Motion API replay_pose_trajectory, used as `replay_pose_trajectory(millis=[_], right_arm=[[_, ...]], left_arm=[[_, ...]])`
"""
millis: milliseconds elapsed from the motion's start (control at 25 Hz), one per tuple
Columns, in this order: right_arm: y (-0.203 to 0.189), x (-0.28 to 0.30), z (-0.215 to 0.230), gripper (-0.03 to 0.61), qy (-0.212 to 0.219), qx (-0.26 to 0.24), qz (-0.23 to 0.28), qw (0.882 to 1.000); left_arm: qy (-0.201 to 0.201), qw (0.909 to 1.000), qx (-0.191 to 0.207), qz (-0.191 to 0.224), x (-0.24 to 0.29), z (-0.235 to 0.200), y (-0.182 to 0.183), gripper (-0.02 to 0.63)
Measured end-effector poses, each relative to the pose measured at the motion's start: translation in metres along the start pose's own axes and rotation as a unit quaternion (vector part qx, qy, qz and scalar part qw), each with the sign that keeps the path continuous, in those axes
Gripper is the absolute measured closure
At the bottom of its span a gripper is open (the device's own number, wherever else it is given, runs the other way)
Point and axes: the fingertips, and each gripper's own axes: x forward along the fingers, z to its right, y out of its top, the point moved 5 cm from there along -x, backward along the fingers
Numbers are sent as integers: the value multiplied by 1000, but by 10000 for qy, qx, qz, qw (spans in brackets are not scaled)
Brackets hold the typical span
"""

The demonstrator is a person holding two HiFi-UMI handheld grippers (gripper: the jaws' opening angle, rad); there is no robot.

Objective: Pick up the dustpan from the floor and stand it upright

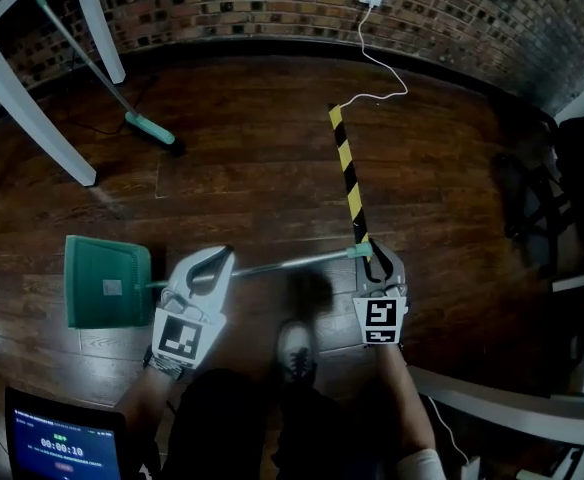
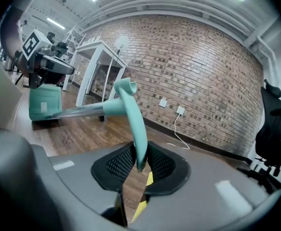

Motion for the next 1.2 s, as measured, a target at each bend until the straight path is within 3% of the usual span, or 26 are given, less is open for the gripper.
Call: replay_pose_trajectory(millis=[360,520,880,1120,1200], right_arm=[[103,-60,46,482,211,-268,-295,9990],[157,-73,57,472,307,-394,-489,9976],[255,-110,61,448,669,-749,-1154,9882],[263,-114,51,433,664,-1022,-1469,9816],[287,-114,56,422,673,-1019,-1588,9797]], left_arm=[[-231,9966,787,-96,-2,0,146,612],[-319,9972,669,-93,7,-8,212,612],[-161,9983,326,-460,1,-29,315,612],[100,9982,298,-518,-17,-43,323,612],[348,9975,-169,-598,-23,-58,342,612]])
